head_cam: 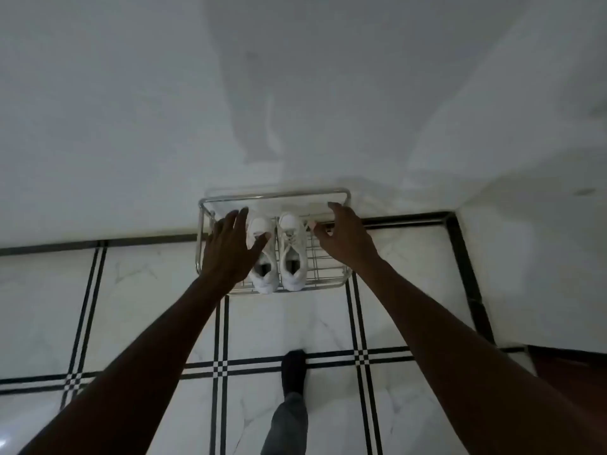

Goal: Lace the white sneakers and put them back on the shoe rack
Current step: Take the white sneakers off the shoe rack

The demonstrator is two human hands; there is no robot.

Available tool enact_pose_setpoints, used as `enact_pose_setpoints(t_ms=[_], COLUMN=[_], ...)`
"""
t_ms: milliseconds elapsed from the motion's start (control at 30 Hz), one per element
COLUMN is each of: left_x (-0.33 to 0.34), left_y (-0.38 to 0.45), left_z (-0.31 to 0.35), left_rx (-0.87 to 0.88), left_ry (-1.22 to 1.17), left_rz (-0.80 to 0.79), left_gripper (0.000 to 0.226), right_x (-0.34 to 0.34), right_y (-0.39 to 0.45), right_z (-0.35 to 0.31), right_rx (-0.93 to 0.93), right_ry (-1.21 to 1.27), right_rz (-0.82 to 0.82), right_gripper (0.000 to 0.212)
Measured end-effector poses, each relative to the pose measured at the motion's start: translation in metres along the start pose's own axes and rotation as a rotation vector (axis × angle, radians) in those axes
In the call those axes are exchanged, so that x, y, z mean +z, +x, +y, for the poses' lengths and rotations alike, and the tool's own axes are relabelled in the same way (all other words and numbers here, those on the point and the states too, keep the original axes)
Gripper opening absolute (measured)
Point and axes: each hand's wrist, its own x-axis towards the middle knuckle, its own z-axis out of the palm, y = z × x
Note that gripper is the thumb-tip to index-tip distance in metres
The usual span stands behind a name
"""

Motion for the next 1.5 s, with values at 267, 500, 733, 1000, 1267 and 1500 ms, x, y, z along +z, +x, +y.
enact_pose_setpoints(t_ms=[267, 500, 733, 1000, 1267, 1500], left_x=[0.153, 0.226, 0.242, 0.240, 0.268, 0.333], left_y=[0.055, 0.083, 0.078, 0.024, -0.100, -0.193], left_z=[-0.096, -0.138, -0.142, -0.133, -0.122, -0.133], left_rx=[-0.325, -0.386, -0.367, -0.307, -0.324, -0.345], left_ry=[-0.172, -0.388, -0.493, -0.499, -0.603, -0.505], left_rz=[-0.231, -0.313, -0.202, -0.043, 0.089, 0.009], left_gripper=[0.081, 0.051, 0.047, 0.038, 0.038, 0.021], right_x=[0.153, 0.221, 0.238, 0.234, 0.257, 0.303], right_y=[0.086, 0.121, 0.130, 0.073, -0.045, -0.132], right_z=[0.084, 0.132, 0.143, 0.140, 0.165, 0.222], right_rx=[0.287, 0.396, 0.352, 0.200, 0.124, 0.223], right_ry=[0.111, 0.166, 0.159, 0.282, 0.453, 0.322], right_rz=[-0.241, -0.342, -0.330, -0.152, -0.107, -0.190], right_gripper=[0.072, 0.063, 0.063, 0.048, 0.060, 0.048])
